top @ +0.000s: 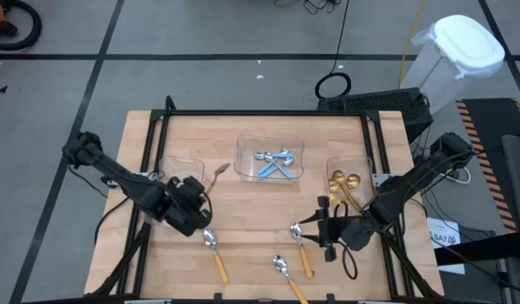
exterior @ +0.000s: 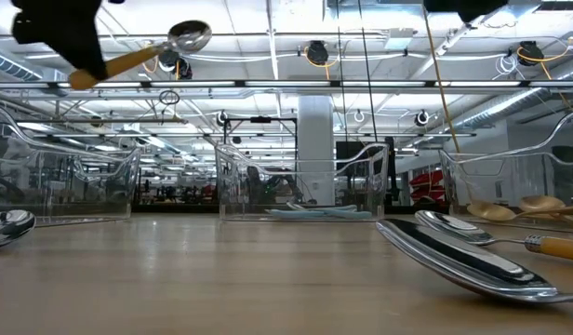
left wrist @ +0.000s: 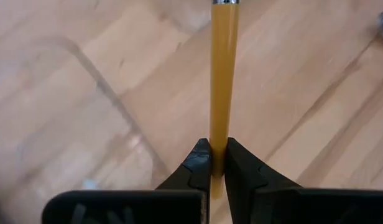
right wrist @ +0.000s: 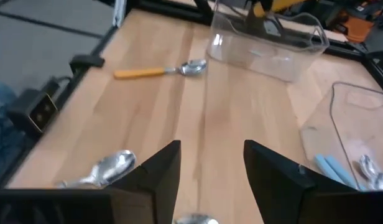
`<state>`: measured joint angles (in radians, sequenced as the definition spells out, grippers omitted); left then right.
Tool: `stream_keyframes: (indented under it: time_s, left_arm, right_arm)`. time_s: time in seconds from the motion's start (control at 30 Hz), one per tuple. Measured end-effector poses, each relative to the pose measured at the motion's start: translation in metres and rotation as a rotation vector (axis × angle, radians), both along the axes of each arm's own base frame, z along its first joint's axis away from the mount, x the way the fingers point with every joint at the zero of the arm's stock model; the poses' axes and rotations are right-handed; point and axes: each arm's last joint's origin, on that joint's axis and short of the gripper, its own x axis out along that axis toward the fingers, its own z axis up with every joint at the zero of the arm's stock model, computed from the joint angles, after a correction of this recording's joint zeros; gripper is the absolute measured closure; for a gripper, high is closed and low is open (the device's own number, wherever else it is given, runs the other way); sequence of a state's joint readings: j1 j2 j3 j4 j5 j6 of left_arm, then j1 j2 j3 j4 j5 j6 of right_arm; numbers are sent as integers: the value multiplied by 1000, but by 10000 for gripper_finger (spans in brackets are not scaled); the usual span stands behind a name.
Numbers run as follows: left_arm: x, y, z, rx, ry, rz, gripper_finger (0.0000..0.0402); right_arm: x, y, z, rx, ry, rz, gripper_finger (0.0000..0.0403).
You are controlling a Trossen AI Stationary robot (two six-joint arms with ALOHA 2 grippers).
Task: Sort silverware by color (type)
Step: Put the yellow spoon into the left transparent bin
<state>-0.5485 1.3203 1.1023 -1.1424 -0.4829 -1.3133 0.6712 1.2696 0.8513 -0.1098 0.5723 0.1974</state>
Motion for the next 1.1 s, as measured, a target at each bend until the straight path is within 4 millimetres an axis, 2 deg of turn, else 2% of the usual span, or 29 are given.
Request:
stream_keyframes:
  time_s: [0.27,0.57,0.67,0.83,0.97,1.1]
  left_arm:
    - [-32,14,4,-58,239,168,382]
    - [-35,9,-1,-135,329,234,382]
    - [-36,9,-9,-125,366,260,382]
    - [-41,9,-34,-179,435,303,381]
    - [-47,9,-51,-210,494,337,355]
    - [-48,10,-60,-219,493,337,346]
  right_arm:
    - [-2,-2,-4,-35,42,-3,234]
    - [-2,-2,-4,-34,41,-3,234]
    - [-2,-2,-4,-34,41,-3,234]
    - [-2,-2,-4,-34,41,-3,234]
    - [-2,-2,-4,-34,41,-4,234]
    - [-2,-2,-4,-34,41,-4,234]
